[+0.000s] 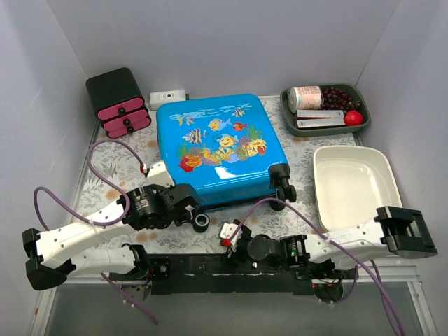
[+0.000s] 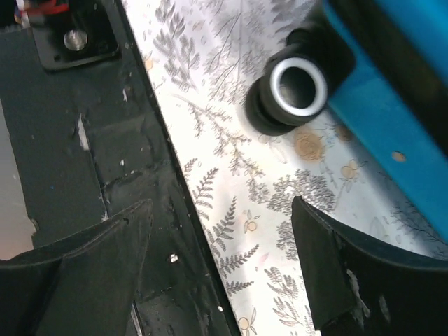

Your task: Open, take out, and arrange the luggage

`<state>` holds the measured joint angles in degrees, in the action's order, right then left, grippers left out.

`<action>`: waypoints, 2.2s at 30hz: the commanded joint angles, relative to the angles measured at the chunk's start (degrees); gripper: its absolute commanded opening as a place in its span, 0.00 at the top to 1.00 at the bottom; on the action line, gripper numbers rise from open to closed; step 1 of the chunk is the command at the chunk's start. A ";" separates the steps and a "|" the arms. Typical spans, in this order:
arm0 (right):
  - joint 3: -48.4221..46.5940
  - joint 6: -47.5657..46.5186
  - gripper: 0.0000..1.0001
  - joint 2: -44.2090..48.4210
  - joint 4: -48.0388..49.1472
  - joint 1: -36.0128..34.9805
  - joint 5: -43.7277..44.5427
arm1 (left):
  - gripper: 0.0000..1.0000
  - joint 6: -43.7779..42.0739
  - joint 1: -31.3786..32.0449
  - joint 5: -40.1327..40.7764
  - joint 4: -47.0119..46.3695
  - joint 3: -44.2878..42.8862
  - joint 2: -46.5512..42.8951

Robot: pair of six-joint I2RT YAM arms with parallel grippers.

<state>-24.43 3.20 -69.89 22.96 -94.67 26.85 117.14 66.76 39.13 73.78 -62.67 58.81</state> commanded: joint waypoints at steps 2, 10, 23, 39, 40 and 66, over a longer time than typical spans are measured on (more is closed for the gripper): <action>0.52 5.14 0.11 10.63 -4.15 4.31 -3.72 | 1.00 30.87 -4.70 2.17 5.32 3.60 -3.78; -13.78 11.99 0.02 16.11 -25.45 15.82 -14.10 | 1.00 25.08 -15.77 2.35 5.50 4.93 -3.70; -37.61 18.68 0.02 6.87 -39.57 21.28 -27.84 | 0.97 12.77 -36.68 8.59 5.41 -1.48 -1.33; -39.56 20.09 0.02 10.03 -44.06 47.64 -22.81 | 0.02 -15.18 -38.55 -13.98 -14.62 -12.63 -10.82; -39.04 20.00 0.02 10.56 -43.88 50.52 -22.46 | 0.02 -16.23 -38.55 -17.65 -15.58 -13.00 -10.30; -31.74 13.85 0.14 -11.40 -31.49 74.02 -35.90 | 0.02 -23.19 -10.78 -30.10 -34.94 -16.34 19.67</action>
<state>-55.42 19.11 -79.33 -14.59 -20.86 -5.21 93.84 54.50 -0.47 35.44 -76.42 78.19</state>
